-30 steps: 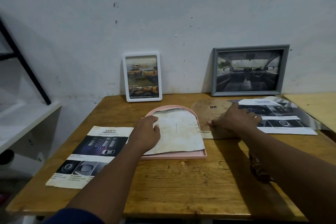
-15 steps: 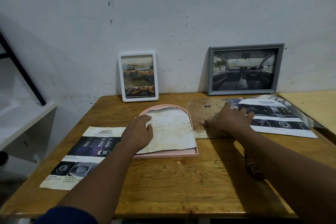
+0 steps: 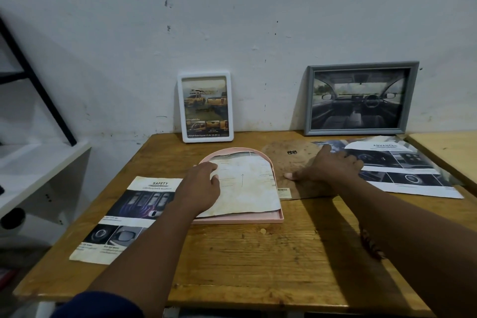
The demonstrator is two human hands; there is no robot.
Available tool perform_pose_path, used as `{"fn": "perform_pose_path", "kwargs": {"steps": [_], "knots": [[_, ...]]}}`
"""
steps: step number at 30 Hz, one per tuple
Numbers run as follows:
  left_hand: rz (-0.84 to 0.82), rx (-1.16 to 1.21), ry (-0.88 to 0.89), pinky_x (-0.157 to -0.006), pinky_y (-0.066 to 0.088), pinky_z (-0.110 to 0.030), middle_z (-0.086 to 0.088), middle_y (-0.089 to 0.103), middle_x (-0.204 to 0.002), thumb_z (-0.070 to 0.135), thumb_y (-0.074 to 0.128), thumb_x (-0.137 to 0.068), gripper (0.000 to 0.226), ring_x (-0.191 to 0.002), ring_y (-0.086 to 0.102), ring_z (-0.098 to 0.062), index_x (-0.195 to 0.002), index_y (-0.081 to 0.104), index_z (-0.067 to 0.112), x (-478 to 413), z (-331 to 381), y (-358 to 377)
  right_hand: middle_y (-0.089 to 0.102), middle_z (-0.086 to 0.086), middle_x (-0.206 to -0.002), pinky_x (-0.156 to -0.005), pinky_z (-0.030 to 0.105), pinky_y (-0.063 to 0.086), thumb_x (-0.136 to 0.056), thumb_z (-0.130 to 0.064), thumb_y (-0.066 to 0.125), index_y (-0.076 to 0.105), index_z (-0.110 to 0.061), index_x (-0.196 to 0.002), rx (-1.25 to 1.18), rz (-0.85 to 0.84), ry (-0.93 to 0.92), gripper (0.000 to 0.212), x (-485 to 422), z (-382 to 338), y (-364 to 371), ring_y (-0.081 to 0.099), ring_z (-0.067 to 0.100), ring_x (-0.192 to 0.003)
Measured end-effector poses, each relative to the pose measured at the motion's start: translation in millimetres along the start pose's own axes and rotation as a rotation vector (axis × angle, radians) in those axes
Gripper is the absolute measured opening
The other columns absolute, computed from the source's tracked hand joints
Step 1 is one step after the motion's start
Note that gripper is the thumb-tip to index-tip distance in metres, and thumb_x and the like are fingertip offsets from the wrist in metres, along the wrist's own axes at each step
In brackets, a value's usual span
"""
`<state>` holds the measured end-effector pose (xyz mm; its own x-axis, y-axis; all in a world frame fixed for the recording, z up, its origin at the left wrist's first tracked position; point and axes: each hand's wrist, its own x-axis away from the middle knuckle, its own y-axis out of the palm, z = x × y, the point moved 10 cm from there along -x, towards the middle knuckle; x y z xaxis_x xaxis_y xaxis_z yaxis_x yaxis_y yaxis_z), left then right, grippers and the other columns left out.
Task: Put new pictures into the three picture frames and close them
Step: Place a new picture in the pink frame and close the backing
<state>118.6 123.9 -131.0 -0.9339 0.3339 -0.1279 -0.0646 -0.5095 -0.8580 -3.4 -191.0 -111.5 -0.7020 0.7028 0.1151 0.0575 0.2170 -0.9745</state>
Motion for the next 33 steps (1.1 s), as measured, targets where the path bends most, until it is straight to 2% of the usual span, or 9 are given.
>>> {"fn": "perform_pose_path", "kwargs": {"steps": [6, 10, 14, 19, 23, 27, 29, 32, 33], "knots": [[0.021, 0.007, 0.005, -0.115, 0.036, -0.040, 0.004, 0.048, -0.154, 0.028, 0.053, -0.103, 0.041, -0.148, 0.035, -0.021, -0.144, 0.053, 0.026, 0.5, 0.5, -0.8, 0.009, 0.027, -0.159, -0.114, 0.058, 0.025, -0.040, -0.080, 0.080, -0.001, -0.025, -0.154, -0.140, -0.008, 0.060, 0.150, -9.2, 6.9, -2.7, 0.017, 0.050, -0.143], [0.025, 0.019, -0.006, -0.115, 0.036, -0.039, 0.004, 0.048, -0.154, 0.027, 0.054, -0.103, 0.041, -0.147, 0.036, -0.021, -0.144, 0.053, 0.025, 0.4, 0.9, -1.8, 0.004, 0.022, -0.157, -0.103, 0.062, 0.042, -0.041, -0.061, 0.092, 0.008, -0.032, -0.147, -0.331, 0.062, -0.038, 0.139, -13.8, -1.5, -17.7, 0.028, 0.053, -0.138], [0.031, 0.098, -0.057, -0.116, 0.034, -0.039, 0.002, 0.046, -0.156, 0.024, 0.055, -0.104, 0.040, -0.147, 0.036, -0.022, -0.144, 0.054, 0.025, -0.5, 1.8, -1.8, 0.013, 0.015, -0.153, -0.095, 0.055, 0.048, -0.047, -0.059, 0.091, 0.020, -0.024, -0.144, -0.294, 0.213, -0.153, 0.126, -17.0, 1.1, -49.8, 0.040, 0.046, -0.131], [0.032, 0.207, -0.094, -0.113, 0.036, -0.037, 0.001, 0.046, -0.156, 0.021, 0.058, -0.103, 0.043, -0.144, 0.040, -0.023, -0.146, 0.052, 0.026, -1.8, 4.1, 1.8, 0.022, 0.014, -0.148, -0.097, 0.054, 0.045, -0.050, -0.062, 0.089, 0.029, -0.013, -0.144, -0.437, 0.274, -0.023, 0.122, -30.9, 37.8, -83.9, 0.040, 0.043, -0.130], [0.037, 0.194, -0.073, -0.111, 0.042, -0.042, 0.001, 0.051, -0.151, 0.025, 0.062, -0.101, 0.049, -0.140, 0.045, -0.024, -0.148, 0.048, 0.028, -4.1, 9.9, 3.6, 0.023, 0.013, -0.148, -0.102, 0.052, 0.045, -0.050, -0.056, 0.091, 0.036, -0.012, -0.140, -0.602, 0.169, -0.058, 0.114, -18.4, 16.9, -75.6, 0.040, 0.041, -0.128], [0.048, 0.194, -0.066, -0.107, 0.040, -0.038, 0.000, 0.053, -0.150, 0.024, 0.057, -0.103, 0.047, -0.138, 0.045, -0.024, -0.149, 0.047, 0.027, -6.5, 13.1, -1.1, 0.013, 0.012, -0.155, -0.101, 0.053, 0.045, -0.056, -0.055, 0.089, 0.028, -0.015, -0.148, -0.477, 0.004, -0.132, 0.118, 12.5, -36.6, -28.9, 0.035, 0.043, -0.134], [0.071, 0.231, -0.085, -0.097, 0.040, -0.030, -0.003, 0.051, -0.150, 0.018, 0.050, -0.105, 0.046, -0.134, 0.048, -0.025, -0.150, 0.046, 0.025, -4.6, 11.2, -5.9, 0.006, 0.011, -0.157, -0.102, 0.052, 0.045, -0.058, -0.056, 0.088, 0.025, -0.016, -0.150, -0.403, -0.039, -0.138, 0.119, 26.1, -55.6, -8.4, 0.034, 0.044, -0.136], [0.091, 0.276, -0.096, -0.074, 0.043, -0.021, -0.004, 0.052, -0.148, 0.013, 0.041, -0.106, 0.045, -0.112, 0.054, -0.017, -0.150, 0.045, 0.025, -1.8, 7.2, -11.0, 0.003, 0.014, -0.156, -0.101, 0.047, 0.046, -0.063, -0.060, 0.084, 0.024, -0.015, -0.149, -0.330, -0.046, -0.159, 0.114, 40.5, -75.1, 10.6, 0.040, 0.042, -0.133], [0.094, 0.296, -0.093, -0.073, 0.044, -0.022, -0.003, 0.053, -0.148, 0.013, 0.040, -0.106, 0.045, -0.109, 0.053, -0.015, -0.149, 0.046, 0.025, -0.6, 7.0, -12.6, 0.005, 0.015, -0.155, -0.100, 0.047, 0.047, -0.064, -0.062, 0.082, 0.025, -0.015, -0.148, -0.313, -0.045, -0.179, 0.112, 44.4, -81.2, 15.2, 0.042, 0.041, -0.131]]}}
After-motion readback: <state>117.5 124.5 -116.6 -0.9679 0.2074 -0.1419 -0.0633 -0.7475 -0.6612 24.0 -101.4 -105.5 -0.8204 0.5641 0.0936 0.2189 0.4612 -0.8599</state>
